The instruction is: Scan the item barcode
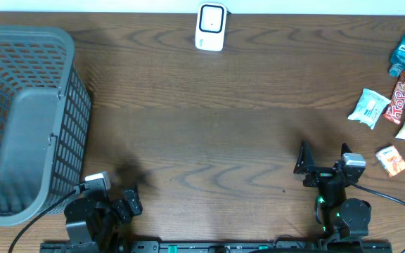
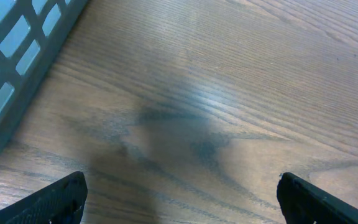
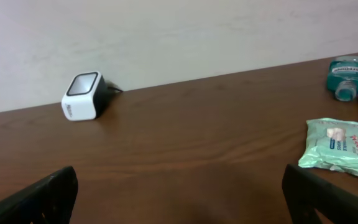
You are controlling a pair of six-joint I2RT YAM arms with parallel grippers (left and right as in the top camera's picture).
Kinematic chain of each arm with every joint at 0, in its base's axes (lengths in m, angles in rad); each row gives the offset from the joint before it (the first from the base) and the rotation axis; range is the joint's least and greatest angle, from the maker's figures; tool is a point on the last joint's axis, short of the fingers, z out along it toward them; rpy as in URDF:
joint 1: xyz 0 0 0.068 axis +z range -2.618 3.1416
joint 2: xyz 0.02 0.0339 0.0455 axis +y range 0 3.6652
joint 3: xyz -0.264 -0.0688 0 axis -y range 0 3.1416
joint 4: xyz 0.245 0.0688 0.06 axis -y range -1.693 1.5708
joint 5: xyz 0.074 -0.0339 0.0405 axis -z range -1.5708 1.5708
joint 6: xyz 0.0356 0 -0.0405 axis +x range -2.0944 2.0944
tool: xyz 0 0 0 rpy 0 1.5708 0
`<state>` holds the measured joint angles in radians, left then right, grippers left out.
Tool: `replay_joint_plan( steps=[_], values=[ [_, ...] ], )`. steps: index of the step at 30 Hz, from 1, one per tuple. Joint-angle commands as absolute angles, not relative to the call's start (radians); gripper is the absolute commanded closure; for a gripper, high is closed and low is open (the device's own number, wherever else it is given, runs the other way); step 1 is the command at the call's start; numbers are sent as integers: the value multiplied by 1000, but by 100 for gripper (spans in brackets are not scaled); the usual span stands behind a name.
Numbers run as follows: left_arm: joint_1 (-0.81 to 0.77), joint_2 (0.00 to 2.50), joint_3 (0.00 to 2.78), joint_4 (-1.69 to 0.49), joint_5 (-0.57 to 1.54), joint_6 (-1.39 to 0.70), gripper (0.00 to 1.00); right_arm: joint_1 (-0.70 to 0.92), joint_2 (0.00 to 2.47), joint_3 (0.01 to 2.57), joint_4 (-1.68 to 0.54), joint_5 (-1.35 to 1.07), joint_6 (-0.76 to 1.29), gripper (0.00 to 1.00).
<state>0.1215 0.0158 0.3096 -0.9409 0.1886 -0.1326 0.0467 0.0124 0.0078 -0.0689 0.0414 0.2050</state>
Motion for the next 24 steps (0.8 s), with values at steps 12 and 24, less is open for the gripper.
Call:
replay_joint_plan(
  steps=[12, 24],
  values=[
    [122, 12, 301, -972, 191, -136, 2, 38, 5, 6, -78, 30, 88, 1],
    [122, 12, 301, -972, 191, -136, 2, 39, 8, 6, -74, 27, 88, 1]
  ],
)
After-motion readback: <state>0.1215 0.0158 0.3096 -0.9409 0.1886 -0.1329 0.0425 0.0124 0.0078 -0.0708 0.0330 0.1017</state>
